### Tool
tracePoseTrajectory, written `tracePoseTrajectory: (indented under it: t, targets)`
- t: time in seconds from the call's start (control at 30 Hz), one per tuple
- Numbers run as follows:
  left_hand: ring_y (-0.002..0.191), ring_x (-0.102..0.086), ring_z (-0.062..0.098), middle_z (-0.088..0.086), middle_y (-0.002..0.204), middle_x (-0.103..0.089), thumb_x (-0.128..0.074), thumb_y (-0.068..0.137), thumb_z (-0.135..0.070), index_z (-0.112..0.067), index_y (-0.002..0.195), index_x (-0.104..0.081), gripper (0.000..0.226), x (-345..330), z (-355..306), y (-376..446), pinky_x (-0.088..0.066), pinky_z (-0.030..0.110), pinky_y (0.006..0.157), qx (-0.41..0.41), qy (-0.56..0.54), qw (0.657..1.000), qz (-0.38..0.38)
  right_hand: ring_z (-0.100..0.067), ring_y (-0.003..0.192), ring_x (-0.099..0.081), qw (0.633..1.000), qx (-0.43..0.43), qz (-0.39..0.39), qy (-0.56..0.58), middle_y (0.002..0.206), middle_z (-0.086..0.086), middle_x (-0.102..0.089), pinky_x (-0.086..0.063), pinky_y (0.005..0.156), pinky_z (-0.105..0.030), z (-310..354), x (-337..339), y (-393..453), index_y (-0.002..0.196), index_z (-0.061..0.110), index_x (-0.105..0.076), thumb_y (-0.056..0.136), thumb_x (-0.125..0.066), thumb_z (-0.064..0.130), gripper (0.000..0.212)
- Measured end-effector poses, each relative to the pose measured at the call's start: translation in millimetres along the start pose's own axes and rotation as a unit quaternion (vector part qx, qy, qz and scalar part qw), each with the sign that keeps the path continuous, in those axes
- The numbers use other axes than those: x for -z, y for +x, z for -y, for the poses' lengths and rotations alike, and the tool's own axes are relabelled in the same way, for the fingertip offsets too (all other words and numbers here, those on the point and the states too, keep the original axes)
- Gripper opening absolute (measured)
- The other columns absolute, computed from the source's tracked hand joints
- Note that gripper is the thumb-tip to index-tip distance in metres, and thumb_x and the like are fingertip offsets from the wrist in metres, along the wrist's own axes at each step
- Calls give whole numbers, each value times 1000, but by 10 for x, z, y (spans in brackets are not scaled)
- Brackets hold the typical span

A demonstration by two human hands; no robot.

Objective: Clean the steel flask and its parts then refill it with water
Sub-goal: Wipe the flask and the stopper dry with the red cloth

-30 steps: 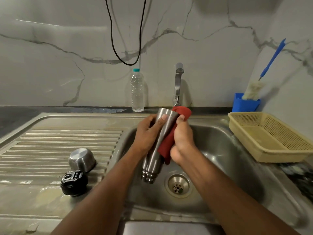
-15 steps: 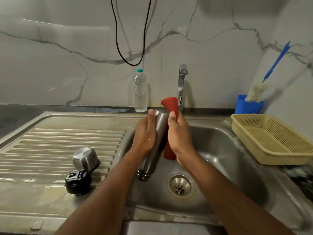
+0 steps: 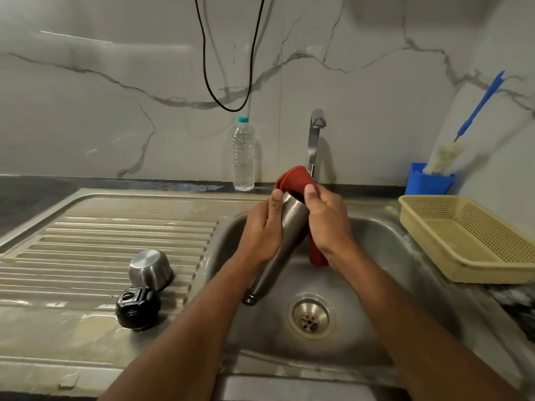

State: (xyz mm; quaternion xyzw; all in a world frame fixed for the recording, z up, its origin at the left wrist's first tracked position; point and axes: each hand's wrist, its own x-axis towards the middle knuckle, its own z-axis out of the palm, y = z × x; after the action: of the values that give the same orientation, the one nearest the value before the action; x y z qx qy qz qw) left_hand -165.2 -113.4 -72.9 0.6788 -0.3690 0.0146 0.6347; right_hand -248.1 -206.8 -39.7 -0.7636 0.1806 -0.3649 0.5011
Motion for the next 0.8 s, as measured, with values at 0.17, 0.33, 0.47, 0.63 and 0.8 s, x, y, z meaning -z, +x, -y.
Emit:
tracePoseTrajectory:
  t: [0.17,0.33,0.47,0.63,0.8]
  targets:
    - [75,-72,22,11,79,-75,-30,97,-78,-12,92,-73,79,97,137,97,-59,50,74,62,-73,993,-75,-14,137,-50,990,128,53,-24,146,1,-58,-39,118,-37,86,-203,-170,146,19,-57,102,-42,40,51]
    - [76,-78,26,9,77,-77,-27,99,-77,-15,88,-70,76,205,-139,167,-65,41,78,185,-183,944,-205,-17,115,-67,991,22,104,77,126,-1,-70,-53,105,-44,28,-346,-296,145,30,-57,100,-37,50,53]
    - [77,-77,23,6,82,-74,-35,94,-81,-17,95,-61,69,429,-211,222,-65,39,75,248,-276,890,-266,-21,110,-67,990,-25,137,27,120,-1,-71,-53,102,-51,-71,-439,-346,142,32,-59,108,-36,44,43]
    - [94,-78,37,20,96,-76,-44,89,-84,-13,95,-61,73,550,-223,221,-64,52,87,249,-320,869,-284,-21,141,-45,980,38,186,-58,157,1,-45,-39,117,-47,-36,-483,-449,162,44,-24,105,-37,43,58]
    - [83,-78,31,16,88,-77,-48,89,-82,-13,96,-62,71,626,-225,274,-66,45,81,257,-323,863,-289,-32,154,-20,889,123,321,-303,173,-1,16,-32,121,-55,79,-233,-469,152,43,38,90,-64,30,120]
